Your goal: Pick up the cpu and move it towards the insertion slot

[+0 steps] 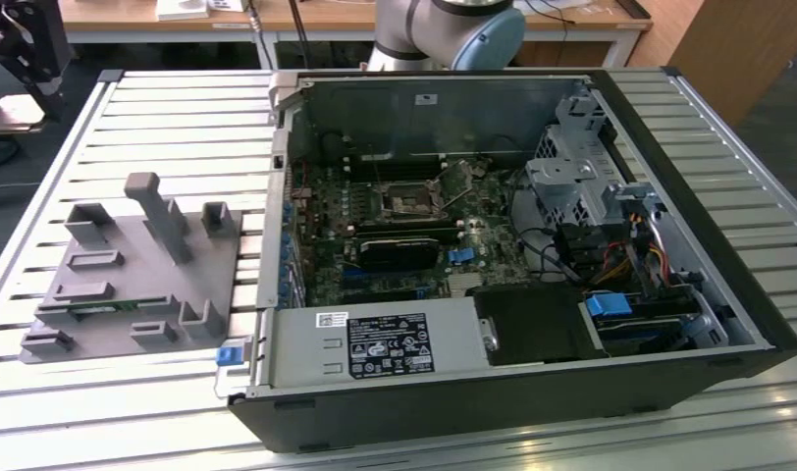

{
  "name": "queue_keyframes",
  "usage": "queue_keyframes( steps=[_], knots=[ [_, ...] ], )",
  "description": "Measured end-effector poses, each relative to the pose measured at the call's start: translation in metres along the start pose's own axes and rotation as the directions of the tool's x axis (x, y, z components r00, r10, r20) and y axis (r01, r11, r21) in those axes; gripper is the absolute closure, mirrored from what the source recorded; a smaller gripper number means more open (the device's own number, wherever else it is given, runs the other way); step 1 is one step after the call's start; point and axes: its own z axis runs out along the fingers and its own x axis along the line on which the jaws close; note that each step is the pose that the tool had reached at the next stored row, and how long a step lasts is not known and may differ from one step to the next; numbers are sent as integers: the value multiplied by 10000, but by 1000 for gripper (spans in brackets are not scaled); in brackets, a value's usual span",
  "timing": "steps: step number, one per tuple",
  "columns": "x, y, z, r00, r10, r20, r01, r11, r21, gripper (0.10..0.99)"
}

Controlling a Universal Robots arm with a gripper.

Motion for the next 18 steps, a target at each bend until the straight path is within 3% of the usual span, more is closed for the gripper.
queue_keyframes(
  steps=[18],
  knots=[
    [-161, -3, 0, 10000, 0, 0, 0, 10000, 1, 541]
  ],
)
